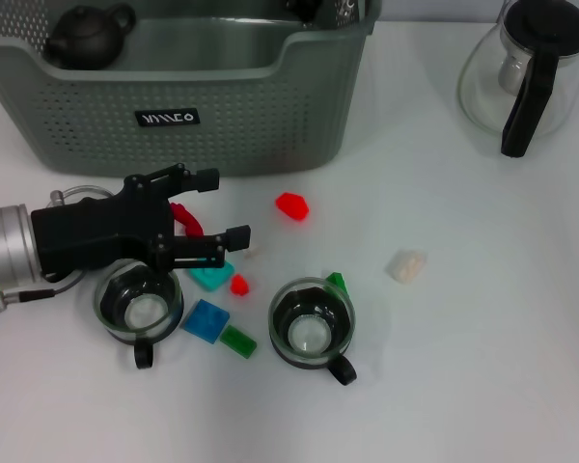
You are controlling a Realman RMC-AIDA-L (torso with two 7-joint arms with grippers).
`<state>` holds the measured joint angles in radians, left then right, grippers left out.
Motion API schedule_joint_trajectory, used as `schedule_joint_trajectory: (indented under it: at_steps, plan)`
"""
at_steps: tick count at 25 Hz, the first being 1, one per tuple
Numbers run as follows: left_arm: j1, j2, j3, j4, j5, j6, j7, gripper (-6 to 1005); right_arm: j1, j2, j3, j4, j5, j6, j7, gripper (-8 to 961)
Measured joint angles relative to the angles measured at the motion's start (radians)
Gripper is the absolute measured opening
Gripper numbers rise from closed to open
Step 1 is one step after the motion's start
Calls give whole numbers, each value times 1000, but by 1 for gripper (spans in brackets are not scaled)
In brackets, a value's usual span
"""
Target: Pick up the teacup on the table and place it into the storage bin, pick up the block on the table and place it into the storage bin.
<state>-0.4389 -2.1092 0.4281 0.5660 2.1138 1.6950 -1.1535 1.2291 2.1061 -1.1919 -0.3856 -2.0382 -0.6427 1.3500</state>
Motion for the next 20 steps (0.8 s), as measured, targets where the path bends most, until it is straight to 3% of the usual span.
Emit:
schedule_joint_trajectory:
  at_steps: [10,18,20]
  plan:
    - [4,1,-2,0,0,6,0,948,-15,0,-37,-6,-6,-26,41,138]
    - [5,0,-2,0,0,10,-1,948,-42,-4,-165,-69,-10,-32,146,218]
    - [5,0,-2,0,0,11,-2,948,-52,-4,-176,-90,-10,-35,159,375]
